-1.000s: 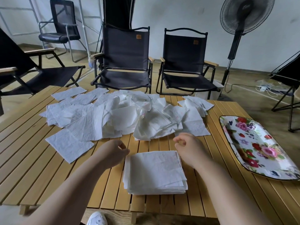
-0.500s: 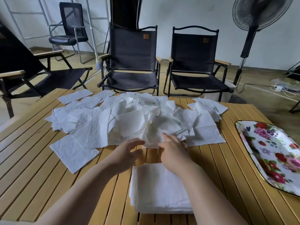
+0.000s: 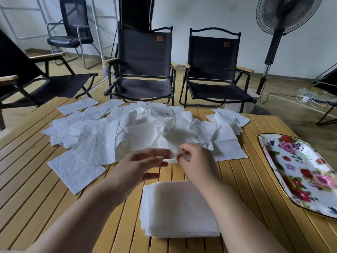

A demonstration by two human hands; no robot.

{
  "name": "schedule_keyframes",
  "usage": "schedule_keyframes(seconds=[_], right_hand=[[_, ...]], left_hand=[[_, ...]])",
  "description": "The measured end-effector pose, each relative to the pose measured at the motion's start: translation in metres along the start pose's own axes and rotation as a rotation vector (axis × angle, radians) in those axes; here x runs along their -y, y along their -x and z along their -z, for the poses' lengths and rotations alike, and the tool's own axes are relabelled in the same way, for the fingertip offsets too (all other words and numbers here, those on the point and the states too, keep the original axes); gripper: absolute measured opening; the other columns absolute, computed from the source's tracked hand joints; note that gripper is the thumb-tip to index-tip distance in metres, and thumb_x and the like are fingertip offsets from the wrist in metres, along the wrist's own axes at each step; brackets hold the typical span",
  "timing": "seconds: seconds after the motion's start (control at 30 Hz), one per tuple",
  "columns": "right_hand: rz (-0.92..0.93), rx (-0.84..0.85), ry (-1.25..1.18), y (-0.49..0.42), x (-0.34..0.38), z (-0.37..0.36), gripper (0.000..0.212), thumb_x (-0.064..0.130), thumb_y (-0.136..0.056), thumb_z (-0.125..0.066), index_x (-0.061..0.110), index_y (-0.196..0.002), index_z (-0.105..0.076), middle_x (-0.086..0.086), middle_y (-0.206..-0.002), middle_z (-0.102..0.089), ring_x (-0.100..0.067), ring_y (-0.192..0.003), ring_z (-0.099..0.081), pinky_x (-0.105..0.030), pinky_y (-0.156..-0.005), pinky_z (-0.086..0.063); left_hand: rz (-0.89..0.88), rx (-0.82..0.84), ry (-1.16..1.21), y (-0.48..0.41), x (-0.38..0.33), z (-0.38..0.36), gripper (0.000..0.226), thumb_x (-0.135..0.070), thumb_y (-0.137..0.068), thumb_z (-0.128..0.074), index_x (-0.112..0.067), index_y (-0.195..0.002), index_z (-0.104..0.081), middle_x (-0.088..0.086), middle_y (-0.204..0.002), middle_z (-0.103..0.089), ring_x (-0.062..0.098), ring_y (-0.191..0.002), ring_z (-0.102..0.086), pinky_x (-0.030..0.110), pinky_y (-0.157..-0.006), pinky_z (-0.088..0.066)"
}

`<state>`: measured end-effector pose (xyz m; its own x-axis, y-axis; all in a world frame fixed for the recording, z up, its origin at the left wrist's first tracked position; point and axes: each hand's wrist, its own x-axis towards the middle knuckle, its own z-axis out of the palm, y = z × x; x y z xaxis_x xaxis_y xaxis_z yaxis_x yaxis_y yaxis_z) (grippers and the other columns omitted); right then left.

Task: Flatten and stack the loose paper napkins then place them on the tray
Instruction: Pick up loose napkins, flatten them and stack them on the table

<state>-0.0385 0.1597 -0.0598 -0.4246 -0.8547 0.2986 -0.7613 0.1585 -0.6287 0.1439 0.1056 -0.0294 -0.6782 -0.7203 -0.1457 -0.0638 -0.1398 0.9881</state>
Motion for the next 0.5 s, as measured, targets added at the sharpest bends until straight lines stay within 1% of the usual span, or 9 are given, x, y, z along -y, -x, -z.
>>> schedule_keyframes(seconds=[0.07, 0.1, 0.13, 0.2, 0.27, 0.33, 0.4, 0.47, 0.5], right_hand=[[-0.006, 0.000, -0.062, 0.004, 0.004, 0.011, 0.014, 0.020, -0.089, -0.063, 0.009, -0.082, -0.063, -0.006, -0.079, -0.067, -0.029, -0.079, -0.061, -0.041, -0.067, -0.052], [-0.013, 0.018, -0.123, 0.007, 0.006, 0.017, 0.015, 0.022, -0.090, -0.063, 0.010, -0.081, -0.063, -0.005, -0.077, -0.066, -0.028, -0.078, -0.061, -0.043, -0.066, -0.053], [-0.025, 0.041, -0.205, 0.011, 0.009, 0.024, 0.015, 0.024, -0.091, -0.063, 0.012, -0.084, -0.065, -0.005, -0.079, -0.067, -0.026, -0.079, -0.062, -0.046, -0.069, -0.054], [-0.059, 0.092, -0.381, 0.019, 0.014, 0.040, 0.014, 0.027, -0.093, -0.064, 0.014, -0.093, -0.068, -0.007, -0.088, -0.070, -0.026, -0.089, -0.065, -0.049, -0.080, -0.056], [-0.091, 0.148, -0.520, 0.027, 0.018, 0.055, 0.013, 0.027, -0.094, -0.064, 0.016, -0.098, -0.070, -0.007, -0.096, -0.071, -0.026, -0.096, -0.066, -0.047, -0.086, -0.056], [-0.108, 0.156, -0.616, 0.032, 0.020, 0.067, 0.010, 0.022, -0.094, -0.065, 0.016, -0.098, -0.072, -0.005, -0.098, -0.074, -0.023, -0.098, -0.068, -0.043, -0.085, -0.057], [-0.164, 0.142, -0.706, 0.038, 0.022, 0.077, 0.012, 0.017, -0.096, -0.064, 0.021, -0.100, -0.074, 0.003, -0.101, -0.076, -0.014, -0.099, -0.071, -0.039, -0.083, -0.060], [-0.233, 0.136, -0.741, 0.043, 0.020, 0.086, 0.016, 0.031, -0.090, -0.065, 0.027, -0.102, -0.073, 0.007, -0.102, -0.076, -0.014, -0.099, -0.071, -0.039, -0.078, -0.062], [-0.269, 0.143, -0.726, 0.045, 0.017, 0.090, 0.025, 0.041, -0.085, -0.064, 0.028, -0.105, -0.071, 0.007, -0.102, -0.075, -0.016, -0.096, -0.072, -0.037, -0.073, -0.062]], left_hand=[[-0.021, -0.066, -0.014, -0.002, 0.004, 0.004, 0.029, -0.015, -0.099, -0.056, -0.030, -0.119, -0.070, -0.010, -0.120, -0.071, 0.012, -0.113, -0.066, 0.039, -0.095, -0.051], [-0.032, -0.113, -0.031, -0.004, 0.007, 0.007, 0.030, -0.019, -0.097, -0.061, -0.034, -0.121, -0.068, -0.012, -0.121, -0.070, 0.012, -0.114, -0.065, 0.039, -0.094, -0.052], [-0.035, -0.156, -0.047, -0.006, 0.010, 0.009, 0.035, -0.025, -0.092, -0.066, -0.038, -0.124, -0.064, -0.013, -0.123, -0.068, 0.012, -0.116, -0.063, 0.038, -0.092, -0.052], [0.008, -0.175, -0.027, -0.008, 0.014, 0.013, 0.059, -0.041, -0.079, -0.071, -0.039, -0.135, -0.054, -0.010, -0.131, -0.062, 0.010, -0.119, -0.059, 0.038, -0.090, -0.052], [0.108, -0.092, 0.073, -0.009, 0.017, 0.013, 0.076, -0.048, -0.073, -0.072, -0.034, -0.142, -0.046, -0.003, -0.133, -0.062, 0.016, -0.119, -0.060, 0.041, -0.093, -0.052], [0.171, 0.045, 0.160, -0.009, 0.017, 0.009, 0.068, -0.047, -0.076, -0.072, -0.025, -0.138, -0.053, 0.005, -0.127, -0.068, 0.024, -0.114, -0.065, 0.043, -0.095, -0.051], [0.179, 0.099, 0.232, -0.007, 0.016, 0.005, 0.055, -0.037, -0.079, -0.076, -0.014, -0.128, -0.062, 0.012, -0.121, -0.070, 0.029, -0.106, -0.068, 0.045, -0.092, -0.053], [0.153, 0.094, 0.193, -0.005, 0.016, 0.003, 0.049, -0.029, -0.078, -0.080, -0.003, -0.118, -0.068, 0.019, -0.120, -0.069, 0.038, -0.109, -0.066, 0.054, -0.104, -0.047], [0.129, 0.092, 0.137, -0.003, 0.014, 0.002, 0.049, -0.028, -0.078, -0.081, 0.001, -0.115, -0.068, 0.022, -0.120, -0.068, 0.041, -0.112, -0.063, 0.056, -0.108, -0.042]])
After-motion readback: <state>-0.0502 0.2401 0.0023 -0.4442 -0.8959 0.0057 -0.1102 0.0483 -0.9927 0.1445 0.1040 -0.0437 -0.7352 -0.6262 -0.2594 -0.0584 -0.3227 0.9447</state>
